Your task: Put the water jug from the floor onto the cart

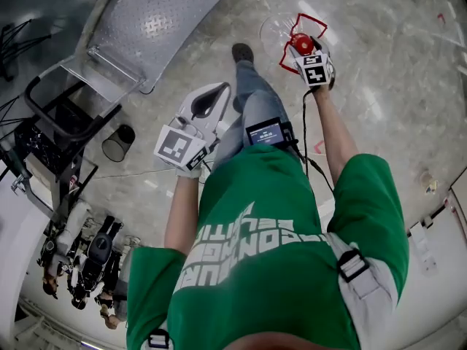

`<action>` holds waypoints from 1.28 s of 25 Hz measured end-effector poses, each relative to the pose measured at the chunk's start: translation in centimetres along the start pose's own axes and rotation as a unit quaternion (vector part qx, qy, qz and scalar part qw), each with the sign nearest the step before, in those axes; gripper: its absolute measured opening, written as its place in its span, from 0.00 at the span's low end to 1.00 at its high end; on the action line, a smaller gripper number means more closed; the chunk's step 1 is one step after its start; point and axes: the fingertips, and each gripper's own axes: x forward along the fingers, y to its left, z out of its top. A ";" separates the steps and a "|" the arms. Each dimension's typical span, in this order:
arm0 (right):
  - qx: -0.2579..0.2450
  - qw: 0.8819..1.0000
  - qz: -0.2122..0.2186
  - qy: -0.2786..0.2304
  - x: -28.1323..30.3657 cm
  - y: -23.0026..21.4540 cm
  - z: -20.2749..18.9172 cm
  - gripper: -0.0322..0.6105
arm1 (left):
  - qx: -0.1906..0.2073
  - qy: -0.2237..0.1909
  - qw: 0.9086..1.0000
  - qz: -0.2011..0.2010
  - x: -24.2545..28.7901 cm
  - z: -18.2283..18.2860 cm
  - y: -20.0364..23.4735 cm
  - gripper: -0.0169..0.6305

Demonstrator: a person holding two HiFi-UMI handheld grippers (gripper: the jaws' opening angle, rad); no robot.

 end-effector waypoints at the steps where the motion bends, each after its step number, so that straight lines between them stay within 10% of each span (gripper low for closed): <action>1: -0.005 1.000 -0.001 -0.014 -1.5 0.0 1.6 0.52 | 0.005 -0.011 1.000 0.003 -0.4 0.5 0.1 0.04; 16: -0.065 0.974 0.015 -0.214 -20.2 3.2 24.6 0.52 | 0.037 -0.136 0.987 0.076 -8.4 8.1 3.8 0.04; 32: -0.168 0.949 0.119 -0.239 -16.6 10.7 38.7 0.52 | 0.031 -0.204 0.959 0.194 -15.2 13.2 11.2 0.04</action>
